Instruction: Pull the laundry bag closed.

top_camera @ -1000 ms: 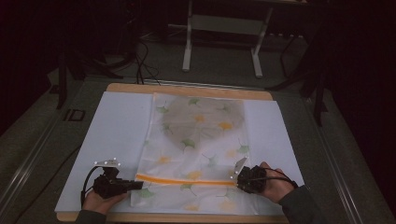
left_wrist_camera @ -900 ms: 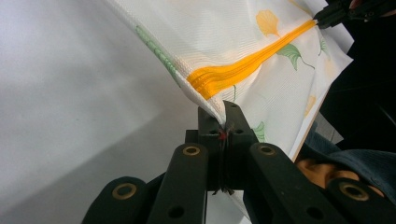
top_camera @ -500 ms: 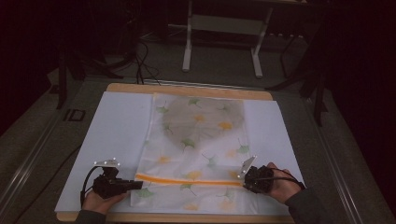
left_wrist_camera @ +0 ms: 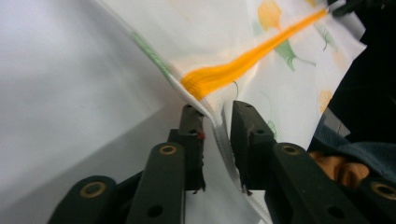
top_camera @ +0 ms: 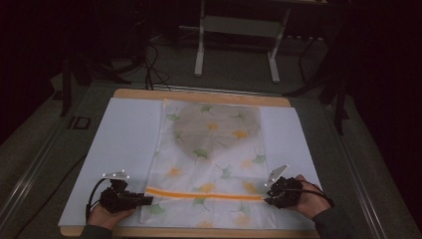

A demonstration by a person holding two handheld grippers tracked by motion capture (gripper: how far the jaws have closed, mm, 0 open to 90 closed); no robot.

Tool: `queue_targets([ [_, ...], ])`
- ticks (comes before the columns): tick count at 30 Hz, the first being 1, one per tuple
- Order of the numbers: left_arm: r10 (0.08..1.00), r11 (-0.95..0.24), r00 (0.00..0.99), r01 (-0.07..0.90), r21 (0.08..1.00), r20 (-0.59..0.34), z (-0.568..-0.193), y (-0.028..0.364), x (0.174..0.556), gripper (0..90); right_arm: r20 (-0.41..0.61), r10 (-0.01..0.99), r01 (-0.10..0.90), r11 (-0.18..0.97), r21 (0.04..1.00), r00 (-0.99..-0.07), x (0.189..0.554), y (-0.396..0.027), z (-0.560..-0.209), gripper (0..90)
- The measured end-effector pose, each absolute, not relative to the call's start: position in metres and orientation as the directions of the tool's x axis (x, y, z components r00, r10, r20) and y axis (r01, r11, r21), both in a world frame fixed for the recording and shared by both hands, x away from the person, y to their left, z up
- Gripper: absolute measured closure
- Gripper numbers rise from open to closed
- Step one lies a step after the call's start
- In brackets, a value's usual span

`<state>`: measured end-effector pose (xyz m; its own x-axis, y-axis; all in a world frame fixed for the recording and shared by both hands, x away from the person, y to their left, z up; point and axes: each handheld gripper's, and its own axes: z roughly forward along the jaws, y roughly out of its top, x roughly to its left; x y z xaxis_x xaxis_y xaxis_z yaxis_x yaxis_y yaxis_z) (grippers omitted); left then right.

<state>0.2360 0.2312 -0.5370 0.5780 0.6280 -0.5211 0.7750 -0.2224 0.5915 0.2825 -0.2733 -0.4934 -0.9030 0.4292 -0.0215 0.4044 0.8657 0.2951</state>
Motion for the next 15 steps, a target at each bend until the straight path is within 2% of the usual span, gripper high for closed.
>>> queue_targets([
  [1,0.634,-0.21,0.573,0.773,0.599,-0.519,-0.536,0.233,0.236,72.4,-0.021,0.441,0.413,0.854,0.316,-0.897,0.283,-0.276,-0.494,62.8],
  [4,0.655,-0.185,0.568,0.759,0.624,-0.498,-0.533,0.239,0.235,70.4,-0.011,0.462,0.432,0.837,0.336,-0.887,0.284,-0.278,-0.495,61.8],
  [5,0.664,-0.176,0.566,0.754,0.633,-0.489,-0.532,0.241,0.234,66.1,0.01,0.501,0.463,0.792,0.397,-0.865,0.284,-0.286,-0.495,57.1],
  [9,0.723,-0.151,0.549,0.718,0.679,-0.42,-0.527,0.247,0.232,61.8,0.016,0.592,0.524,0.7,0.486,-0.806,0.288,-0.297,-0.494,54.3],
  [15,0.807,-0.142,0.487,0.707,0.693,-0.333,-0.527,0.252,0.233,59.4,0.007,0.699,0.599,0.607,0.523,-0.715,0.292,-0.305,-0.497,51.9],
])
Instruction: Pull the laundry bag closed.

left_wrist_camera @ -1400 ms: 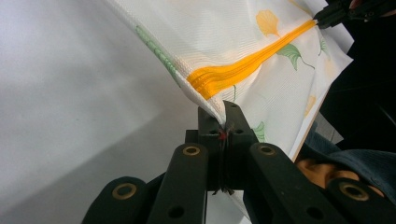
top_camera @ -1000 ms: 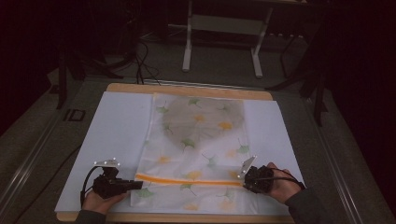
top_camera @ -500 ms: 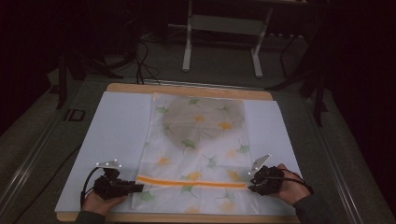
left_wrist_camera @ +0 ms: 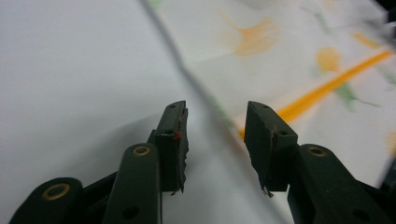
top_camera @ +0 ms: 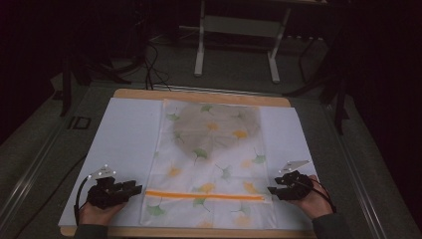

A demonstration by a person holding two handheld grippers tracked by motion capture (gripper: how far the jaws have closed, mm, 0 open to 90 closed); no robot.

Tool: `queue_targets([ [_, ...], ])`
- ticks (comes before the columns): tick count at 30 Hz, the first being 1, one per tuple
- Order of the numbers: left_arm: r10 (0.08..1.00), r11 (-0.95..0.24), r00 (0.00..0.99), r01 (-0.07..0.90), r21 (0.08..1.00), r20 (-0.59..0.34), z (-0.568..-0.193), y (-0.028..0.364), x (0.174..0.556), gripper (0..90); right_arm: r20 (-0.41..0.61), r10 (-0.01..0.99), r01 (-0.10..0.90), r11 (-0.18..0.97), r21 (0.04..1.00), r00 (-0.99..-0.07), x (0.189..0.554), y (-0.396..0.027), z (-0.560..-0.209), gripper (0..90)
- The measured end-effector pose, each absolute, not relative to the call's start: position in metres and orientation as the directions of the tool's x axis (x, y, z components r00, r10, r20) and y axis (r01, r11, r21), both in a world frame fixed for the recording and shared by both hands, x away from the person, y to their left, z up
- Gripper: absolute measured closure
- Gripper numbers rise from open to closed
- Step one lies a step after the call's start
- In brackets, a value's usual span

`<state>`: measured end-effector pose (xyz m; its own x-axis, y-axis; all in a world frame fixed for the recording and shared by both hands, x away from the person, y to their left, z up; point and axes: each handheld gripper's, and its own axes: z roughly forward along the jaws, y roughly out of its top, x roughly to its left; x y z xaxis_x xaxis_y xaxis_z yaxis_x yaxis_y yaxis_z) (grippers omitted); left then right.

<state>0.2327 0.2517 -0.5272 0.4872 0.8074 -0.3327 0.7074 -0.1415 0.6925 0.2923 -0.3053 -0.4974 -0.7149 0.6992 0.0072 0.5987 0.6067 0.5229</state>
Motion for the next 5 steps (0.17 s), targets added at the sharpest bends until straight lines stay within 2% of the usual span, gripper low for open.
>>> queue_targets([
  [5,0.867,-0.142,0.433,0.689,0.71,-0.246,-0.5273,0.2518,0.2342,57.1,0.02,0.761,0.633,0.524,0.569,-0.648,0.2924,-0.3076,-0.5032,51.6],
])
